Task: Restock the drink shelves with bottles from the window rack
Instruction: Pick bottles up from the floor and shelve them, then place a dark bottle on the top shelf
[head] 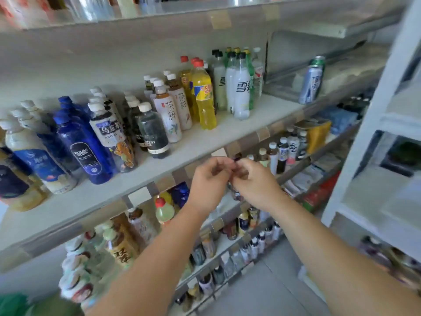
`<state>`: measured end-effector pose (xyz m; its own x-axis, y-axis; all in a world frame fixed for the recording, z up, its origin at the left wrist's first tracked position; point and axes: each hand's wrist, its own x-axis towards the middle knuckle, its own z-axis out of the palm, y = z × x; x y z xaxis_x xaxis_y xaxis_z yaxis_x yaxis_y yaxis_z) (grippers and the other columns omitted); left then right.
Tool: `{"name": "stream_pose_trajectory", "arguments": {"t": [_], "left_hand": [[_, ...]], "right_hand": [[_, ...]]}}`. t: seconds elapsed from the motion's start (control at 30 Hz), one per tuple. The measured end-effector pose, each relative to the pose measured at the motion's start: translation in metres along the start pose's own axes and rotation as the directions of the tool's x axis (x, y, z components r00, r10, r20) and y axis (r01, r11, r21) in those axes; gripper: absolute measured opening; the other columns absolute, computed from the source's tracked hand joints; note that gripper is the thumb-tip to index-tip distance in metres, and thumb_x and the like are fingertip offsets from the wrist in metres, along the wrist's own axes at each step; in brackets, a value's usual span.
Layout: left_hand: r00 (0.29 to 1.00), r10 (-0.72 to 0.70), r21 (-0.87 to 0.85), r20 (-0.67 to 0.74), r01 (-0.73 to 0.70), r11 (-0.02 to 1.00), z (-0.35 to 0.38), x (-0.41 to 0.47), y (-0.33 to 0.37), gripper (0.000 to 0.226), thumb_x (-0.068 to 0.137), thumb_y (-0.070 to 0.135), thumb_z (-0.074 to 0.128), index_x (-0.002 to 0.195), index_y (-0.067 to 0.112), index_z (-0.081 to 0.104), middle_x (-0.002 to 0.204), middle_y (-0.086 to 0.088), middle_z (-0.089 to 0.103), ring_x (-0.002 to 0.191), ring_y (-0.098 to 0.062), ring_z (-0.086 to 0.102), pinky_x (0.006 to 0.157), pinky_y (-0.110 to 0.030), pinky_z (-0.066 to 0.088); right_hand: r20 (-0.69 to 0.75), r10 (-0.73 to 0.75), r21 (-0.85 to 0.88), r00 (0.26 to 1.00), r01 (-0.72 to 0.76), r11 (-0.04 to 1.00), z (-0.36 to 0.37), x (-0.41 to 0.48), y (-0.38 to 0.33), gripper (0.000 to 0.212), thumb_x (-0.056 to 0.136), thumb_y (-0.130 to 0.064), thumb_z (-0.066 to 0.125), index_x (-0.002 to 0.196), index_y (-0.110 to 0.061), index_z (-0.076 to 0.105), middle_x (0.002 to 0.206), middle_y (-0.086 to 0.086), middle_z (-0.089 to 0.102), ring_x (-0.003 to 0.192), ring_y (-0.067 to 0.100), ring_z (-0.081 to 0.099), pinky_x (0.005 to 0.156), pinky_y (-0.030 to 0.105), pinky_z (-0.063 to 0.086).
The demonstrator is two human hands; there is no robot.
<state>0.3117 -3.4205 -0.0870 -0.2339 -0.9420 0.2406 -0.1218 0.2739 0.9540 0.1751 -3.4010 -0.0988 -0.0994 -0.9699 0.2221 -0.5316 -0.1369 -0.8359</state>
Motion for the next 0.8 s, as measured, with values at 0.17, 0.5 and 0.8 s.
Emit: {"name": "stream_pose_trajectory", "arguments": {"t": [0.17, 0.5, 0.8], "left_hand": [[0.979, -0.067, -0.075, 0.192, 0.082, 0.994, 0.043, -0.072, -0.037, 0.029, 0.090, -0.014, 0.050, 0.100, 0.010, 0.064, 0.088, -0.003, 0.070, 0.081, -0.007, 0.067, 0.076, -0.022, 0.055], [0.782, -0.241, -0.063, 0.574, 0.336, 0.940, 0.181, -0.225, -0.133, 0.027, 0.091, -0.010, 0.052, 0.092, 0.016, 0.060, 0.084, -0.004, 0.068, 0.076, -0.012, 0.063, 0.063, -0.014, 0.046], [0.687, -0.295, 0.102, 0.664, 0.307, 0.946, 0.263, -0.282, -0.231, 0.027, 0.091, 0.005, 0.065, 0.083, 0.032, 0.066, 0.085, 0.005, 0.071, 0.086, -0.017, 0.070, 0.081, -0.030, 0.056]], "right_hand": [[-0.162, 0.187, 0.049, 0.969, -0.181, 0.982, -0.001, -0.108, 0.049, 0.012, 0.091, -0.021, 0.066, 0.101, -0.027, 0.063, 0.087, -0.014, 0.067, 0.078, -0.003, 0.062, 0.067, 0.017, 0.047], [-0.438, 0.527, 0.020, 0.728, -0.579, 0.815, -0.029, -0.316, 0.163, 0.017, 0.083, -0.010, 0.067, 0.099, -0.014, 0.064, 0.076, -0.003, 0.064, 0.065, 0.001, 0.059, 0.064, 0.019, 0.044], [-0.417, 0.604, -0.027, 0.679, -0.673, 0.739, -0.007, -0.394, 0.279, 0.019, 0.077, 0.001, 0.067, 0.095, -0.007, 0.069, 0.079, 0.000, 0.066, 0.073, 0.019, 0.063, 0.066, 0.022, 0.044]]}}
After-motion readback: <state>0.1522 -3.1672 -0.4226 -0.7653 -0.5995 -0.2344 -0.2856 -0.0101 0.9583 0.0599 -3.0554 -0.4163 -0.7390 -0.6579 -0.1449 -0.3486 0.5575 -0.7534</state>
